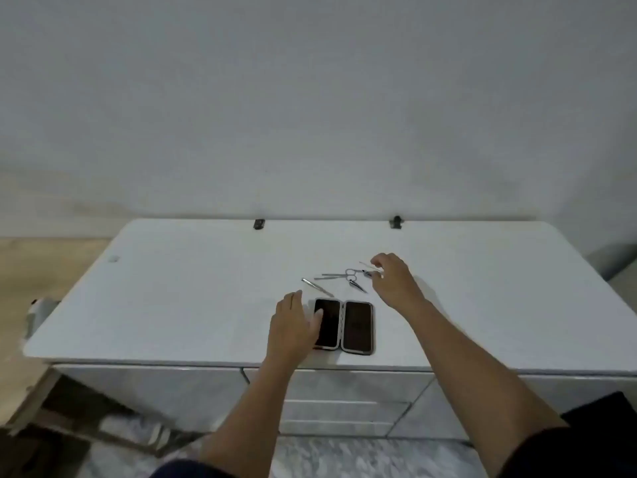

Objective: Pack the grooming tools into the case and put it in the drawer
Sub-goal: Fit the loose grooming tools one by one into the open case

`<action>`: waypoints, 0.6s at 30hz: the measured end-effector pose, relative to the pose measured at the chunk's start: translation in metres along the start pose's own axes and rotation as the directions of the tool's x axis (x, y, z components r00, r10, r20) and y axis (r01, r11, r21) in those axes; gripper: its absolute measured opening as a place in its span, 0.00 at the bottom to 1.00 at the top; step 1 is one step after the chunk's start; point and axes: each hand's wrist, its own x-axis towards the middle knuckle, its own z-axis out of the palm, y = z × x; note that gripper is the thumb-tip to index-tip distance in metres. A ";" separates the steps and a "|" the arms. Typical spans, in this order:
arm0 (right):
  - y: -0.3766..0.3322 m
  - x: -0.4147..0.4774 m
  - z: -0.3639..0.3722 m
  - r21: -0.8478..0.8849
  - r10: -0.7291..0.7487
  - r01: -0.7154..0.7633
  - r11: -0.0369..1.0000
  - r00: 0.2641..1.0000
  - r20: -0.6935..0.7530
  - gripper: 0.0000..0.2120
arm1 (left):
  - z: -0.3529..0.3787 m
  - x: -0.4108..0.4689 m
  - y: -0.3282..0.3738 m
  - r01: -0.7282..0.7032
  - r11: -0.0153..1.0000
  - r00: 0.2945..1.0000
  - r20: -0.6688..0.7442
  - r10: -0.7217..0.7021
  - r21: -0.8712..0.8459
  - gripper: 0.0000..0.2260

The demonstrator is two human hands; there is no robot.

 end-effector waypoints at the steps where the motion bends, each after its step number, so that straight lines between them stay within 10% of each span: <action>1: 0.004 0.000 0.006 0.020 0.018 -0.019 1.000 0.999 0.028 0.14 | 0.005 0.000 -0.006 -0.029 1.000 0.998 0.051 0.029 0.000 0.30; 18: 0.023 0.028 0.073 -0.002 0.026 -0.026 1.000 1.000 -0.006 0.18 | 0.024 0.028 -0.038 -0.310 0.948 0.922 0.267 0.281 0.073 0.52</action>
